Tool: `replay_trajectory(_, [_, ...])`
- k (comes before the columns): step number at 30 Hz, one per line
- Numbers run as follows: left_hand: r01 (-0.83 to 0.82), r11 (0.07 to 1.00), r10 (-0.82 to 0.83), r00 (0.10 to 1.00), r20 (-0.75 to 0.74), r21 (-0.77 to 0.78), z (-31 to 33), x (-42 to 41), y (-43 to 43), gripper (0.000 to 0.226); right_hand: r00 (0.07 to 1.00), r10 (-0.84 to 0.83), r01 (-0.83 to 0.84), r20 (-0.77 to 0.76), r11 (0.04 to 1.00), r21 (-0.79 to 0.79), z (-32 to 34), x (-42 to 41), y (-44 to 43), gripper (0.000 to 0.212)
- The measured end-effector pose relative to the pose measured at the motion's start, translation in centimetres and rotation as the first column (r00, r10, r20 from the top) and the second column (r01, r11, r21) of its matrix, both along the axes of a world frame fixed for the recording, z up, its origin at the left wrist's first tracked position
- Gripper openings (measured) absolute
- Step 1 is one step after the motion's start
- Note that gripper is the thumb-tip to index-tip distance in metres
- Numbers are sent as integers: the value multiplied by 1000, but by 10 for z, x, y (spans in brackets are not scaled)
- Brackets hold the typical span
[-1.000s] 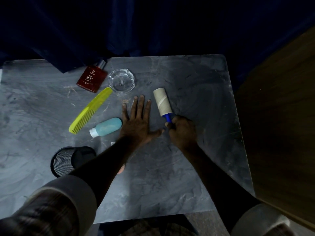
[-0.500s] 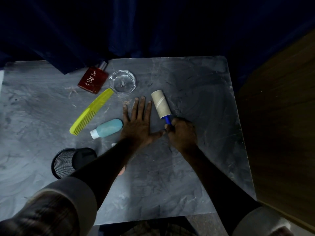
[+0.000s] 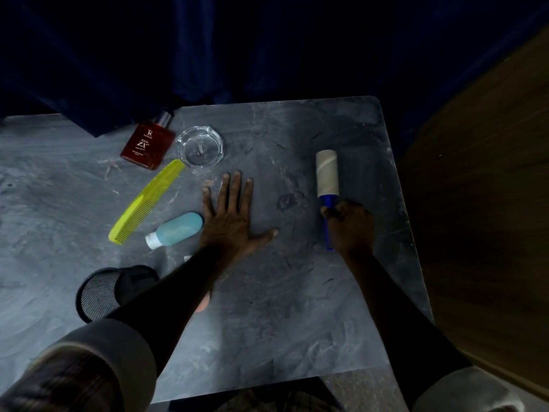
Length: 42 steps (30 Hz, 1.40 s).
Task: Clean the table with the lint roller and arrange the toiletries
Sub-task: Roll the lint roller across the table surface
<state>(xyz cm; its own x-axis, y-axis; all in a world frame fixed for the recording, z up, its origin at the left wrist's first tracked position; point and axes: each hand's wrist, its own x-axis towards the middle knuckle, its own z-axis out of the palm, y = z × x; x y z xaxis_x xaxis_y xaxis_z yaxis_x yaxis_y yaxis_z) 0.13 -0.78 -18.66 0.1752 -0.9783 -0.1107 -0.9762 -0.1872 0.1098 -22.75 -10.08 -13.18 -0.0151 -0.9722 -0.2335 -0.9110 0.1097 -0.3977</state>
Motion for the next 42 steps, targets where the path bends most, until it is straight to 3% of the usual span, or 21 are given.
replay_trajectory(6, [5, 999, -4, 1000, -23, 32, 4, -1, -1, 129, 973, -170, 159, 157, 984, 79, 3, -49, -5, 34])
replay_trajectory(15, [12, 1000, -12, 1000, -17, 6, 0, 0, -1, 129, 938, -346, 342, 25, 934, 107, 5, -93, -9, 36])
replay_trajectory(21, [12, 1000, -12, 1000, -1, 3, 1, 0, 0, 129, 955, -295, 296, -18, 954, 51, 1, -106, -6, 36])
replay_trajectory(24, [6, 1000, -6, 1000, -2, 6, 2, 0, 0, 130, 979, -191, 193, -65, 981, 22, -3, -101, -6, 36])
replay_trajectory(28, [2, 1000, -2, 1000, -3, -15, 0, 0, 1, 129, 980, -201, 201, -5, 978, 46, 2, -86, -10, 36])
replay_trajectory(30, [1, 1000, -2, 1000, -6, -18, -1, 1, 1, 129, 988, -147, 146, 38, 989, 15, 2, -77, -8, 36])
replay_trajectory(35, [0, 1000, 0, 1000, -2, -24, -1, 1, 0, 129, 998, 69, -70, -16, 995, -76, 5, -45, -1, 32])
replay_trajectory(42, [-2, 999, 2, 1000, 3, -34, -4, 1, 0, 130, 991, 130, -130, 8, 991, 1, 3, 14, 7, 31])
